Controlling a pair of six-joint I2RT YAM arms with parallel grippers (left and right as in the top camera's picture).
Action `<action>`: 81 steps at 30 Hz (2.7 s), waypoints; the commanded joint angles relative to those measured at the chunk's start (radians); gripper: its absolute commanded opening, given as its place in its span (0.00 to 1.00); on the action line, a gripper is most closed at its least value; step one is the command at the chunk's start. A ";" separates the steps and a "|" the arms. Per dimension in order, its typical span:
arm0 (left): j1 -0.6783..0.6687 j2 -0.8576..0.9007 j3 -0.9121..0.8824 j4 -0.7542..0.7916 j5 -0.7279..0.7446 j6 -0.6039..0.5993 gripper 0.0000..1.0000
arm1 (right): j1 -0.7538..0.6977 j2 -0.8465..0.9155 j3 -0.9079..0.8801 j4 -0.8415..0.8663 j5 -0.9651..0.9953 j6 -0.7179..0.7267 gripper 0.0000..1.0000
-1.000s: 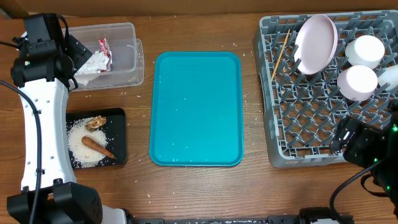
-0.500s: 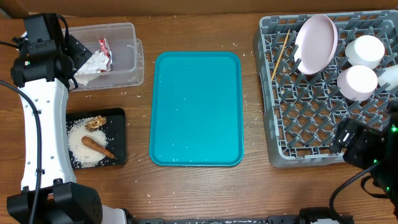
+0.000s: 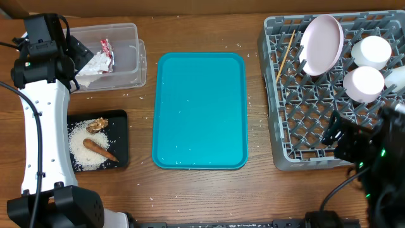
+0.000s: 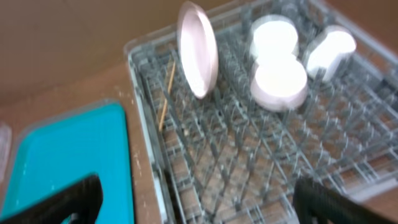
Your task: Sort waste into correct bins and load items into the dishwasher
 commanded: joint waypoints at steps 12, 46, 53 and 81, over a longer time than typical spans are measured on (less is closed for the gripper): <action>0.002 0.010 0.010 0.002 -0.016 0.012 1.00 | -0.091 -0.475 -0.900 0.863 -0.241 -0.022 1.00; 0.002 0.010 0.010 0.002 -0.016 0.012 1.00 | -0.048 -0.693 -1.160 1.139 -0.177 -0.026 1.00; 0.002 0.010 0.010 0.002 -0.016 0.012 1.00 | -0.008 -0.693 -1.159 1.110 -0.153 -0.069 1.00; 0.002 0.010 0.010 0.002 -0.016 0.012 1.00 | -0.005 -0.692 -1.159 1.017 -0.155 -0.068 1.00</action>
